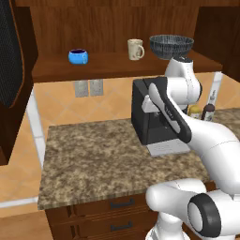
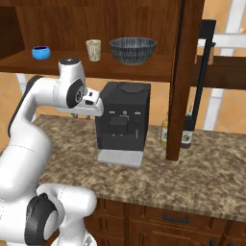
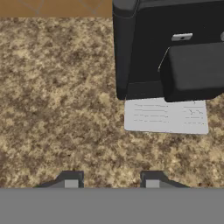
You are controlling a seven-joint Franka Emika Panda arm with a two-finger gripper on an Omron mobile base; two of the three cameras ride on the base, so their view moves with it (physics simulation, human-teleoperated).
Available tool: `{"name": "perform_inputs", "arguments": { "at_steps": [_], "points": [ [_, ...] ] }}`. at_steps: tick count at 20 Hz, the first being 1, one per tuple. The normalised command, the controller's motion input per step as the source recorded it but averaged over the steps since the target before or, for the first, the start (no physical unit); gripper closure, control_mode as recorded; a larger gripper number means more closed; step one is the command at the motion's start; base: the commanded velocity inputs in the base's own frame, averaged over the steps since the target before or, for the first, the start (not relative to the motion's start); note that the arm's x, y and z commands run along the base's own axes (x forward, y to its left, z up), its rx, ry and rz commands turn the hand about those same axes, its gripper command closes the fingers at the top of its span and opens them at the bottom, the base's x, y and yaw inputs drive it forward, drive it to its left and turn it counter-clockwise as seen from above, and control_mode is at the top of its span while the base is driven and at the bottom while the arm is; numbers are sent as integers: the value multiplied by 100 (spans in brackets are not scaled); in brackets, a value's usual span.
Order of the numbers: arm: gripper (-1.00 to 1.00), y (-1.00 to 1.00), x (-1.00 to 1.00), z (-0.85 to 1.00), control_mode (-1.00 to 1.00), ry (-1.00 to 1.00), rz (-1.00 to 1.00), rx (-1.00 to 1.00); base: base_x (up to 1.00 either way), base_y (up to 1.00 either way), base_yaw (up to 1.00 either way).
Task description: Gather all objects into one cabinet and sort the glasses and bowls to opposite sides.
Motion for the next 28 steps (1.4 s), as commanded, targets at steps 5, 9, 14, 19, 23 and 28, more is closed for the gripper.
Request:
{"name": "perform_inputs", "arguments": {
  "at_steps": [5,9,14,19,23,28],
  "points": [
    [-100,0,0,0,100,0,0,0,0,0,0],
    [-100,0,0,0,100,0,0,0,-67,0,-7],
    [-100,0,0,0,100,0,0,0,-99,0,-7],
    [-100,0,0,0,100,0,0,0,-72,0,-43],
    [-100,0,0,0,100,0,0,0,-60,0,-56],
    [-100,0,0,0,100,0,0,0,-24,7,-67]
  ]
}}
